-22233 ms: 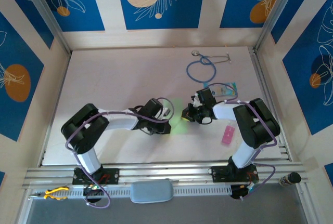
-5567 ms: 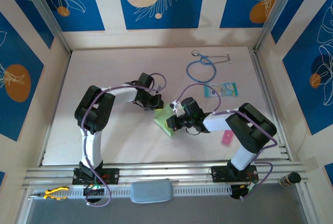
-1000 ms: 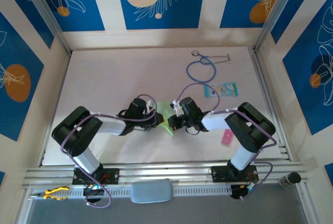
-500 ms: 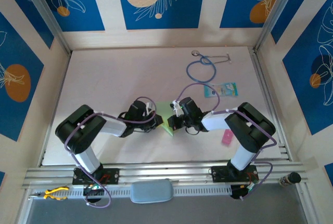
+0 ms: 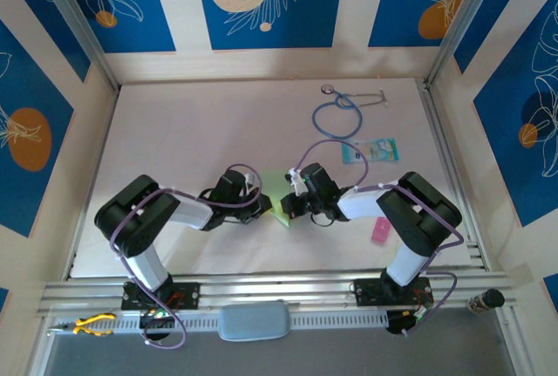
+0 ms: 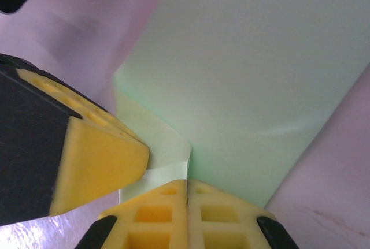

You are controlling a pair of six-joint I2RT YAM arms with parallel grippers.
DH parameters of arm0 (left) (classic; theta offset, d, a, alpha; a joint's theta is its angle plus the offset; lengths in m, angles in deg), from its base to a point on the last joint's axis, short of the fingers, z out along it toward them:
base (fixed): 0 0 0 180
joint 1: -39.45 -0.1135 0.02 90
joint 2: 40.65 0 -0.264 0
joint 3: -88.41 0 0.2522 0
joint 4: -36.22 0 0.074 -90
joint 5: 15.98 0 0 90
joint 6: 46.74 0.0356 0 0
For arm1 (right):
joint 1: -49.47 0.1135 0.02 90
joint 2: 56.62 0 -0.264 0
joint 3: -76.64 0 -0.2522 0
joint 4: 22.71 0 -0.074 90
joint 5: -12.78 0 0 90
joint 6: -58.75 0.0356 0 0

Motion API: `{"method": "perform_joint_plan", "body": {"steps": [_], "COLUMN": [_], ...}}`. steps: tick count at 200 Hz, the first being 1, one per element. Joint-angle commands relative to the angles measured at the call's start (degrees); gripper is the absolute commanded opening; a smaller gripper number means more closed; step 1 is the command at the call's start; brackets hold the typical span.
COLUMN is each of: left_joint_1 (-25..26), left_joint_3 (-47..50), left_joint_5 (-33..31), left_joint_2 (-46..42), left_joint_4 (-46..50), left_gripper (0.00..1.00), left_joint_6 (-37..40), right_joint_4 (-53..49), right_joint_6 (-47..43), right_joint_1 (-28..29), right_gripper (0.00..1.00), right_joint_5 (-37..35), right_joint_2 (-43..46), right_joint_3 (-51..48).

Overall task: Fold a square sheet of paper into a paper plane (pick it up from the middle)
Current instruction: Third fold the triangle at the center of the table.

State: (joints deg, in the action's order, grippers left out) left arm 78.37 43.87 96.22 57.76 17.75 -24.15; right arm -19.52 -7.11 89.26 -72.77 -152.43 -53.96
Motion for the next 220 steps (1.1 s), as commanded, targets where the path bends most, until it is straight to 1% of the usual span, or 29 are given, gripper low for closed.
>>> {"method": "perform_joint_plan", "body": {"steps": [1,31,46,57,70,81,101,119,126,139,167,189,220], "left_joint_1": [0.45,0.50,0.40,0.43,0.46,0.49,0.49,0.48,0.50,0.48,0.54,0.52,0.55], "left_joint_3": [-0.15,-0.20,-0.24,-0.39,-0.48,-0.58,-0.92,-0.99,-1.04,-1.15,-1.29,-1.38,-1.58], "left_joint_5": [-1.53,-1.98,-2.27,-2.25,-2.07,-1.99,-1.98,-1.92,-2.00,-1.99,-1.96,-1.76,-1.45], "left_joint_2": [1.30,1.03,0.65,0.55,0.45,0.45,0.47,0.48,0.47,0.48,0.51,0.70,0.99], "left_joint_4": [2.78,4.18,5.35,5.67,5.81,5.79,5.77,5.62,5.59,5.60,5.60,5.42,5.16], "left_gripper": [0.00,0.00,0.00,0.00,0.00,0.00,0.00,0.00,0.00,0.00,0.00,0.00,0.00], "left_joint_6": [1.09,1.47,1.85,2.13,2.45,2.55,2.55,2.55,2.55,2.52,2.61,2.58,2.57], "right_joint_4": [-2.35,-2.70,-3.27,-4.81,-7.77,-10.30,-15.30,-18.51,-18.96,-18.11,-16.33,-18.80,-21.61], "right_joint_6": [0.55,0.78,1.56,2.38,3.49,4.69,7.42,9.08,9.90,10.96,14.15,13.72,13.30], "right_joint_1": [0.46,0.46,0.29,0.21,-0.06,-0.47,-1.61,-2.09,-2.04,-1.84,0.57,2.95,4.41], "right_gripper": [0.01,0.03,0.08,0.15,0.20,0.27,0.32,0.32,0.32,0.29,0.15,0.07,0.04], "right_joint_5": [-1.24,-1.52,-1.53,-1.95,-2.27,-2.04,-0.09,2.59,3.68,8.00,12.79,11.64,9.18], "right_joint_2": [0.18,0.98,2.25,3.93,6.51,8.79,12.40,15.12,15.81,16.46,14.94,11.89,6.71], "right_joint_3": [-0.33,-0.05,0.11,0.59,1.27,1.59,2.13,2.08,1.80,1.24,1.70,4.74,8.66]}}
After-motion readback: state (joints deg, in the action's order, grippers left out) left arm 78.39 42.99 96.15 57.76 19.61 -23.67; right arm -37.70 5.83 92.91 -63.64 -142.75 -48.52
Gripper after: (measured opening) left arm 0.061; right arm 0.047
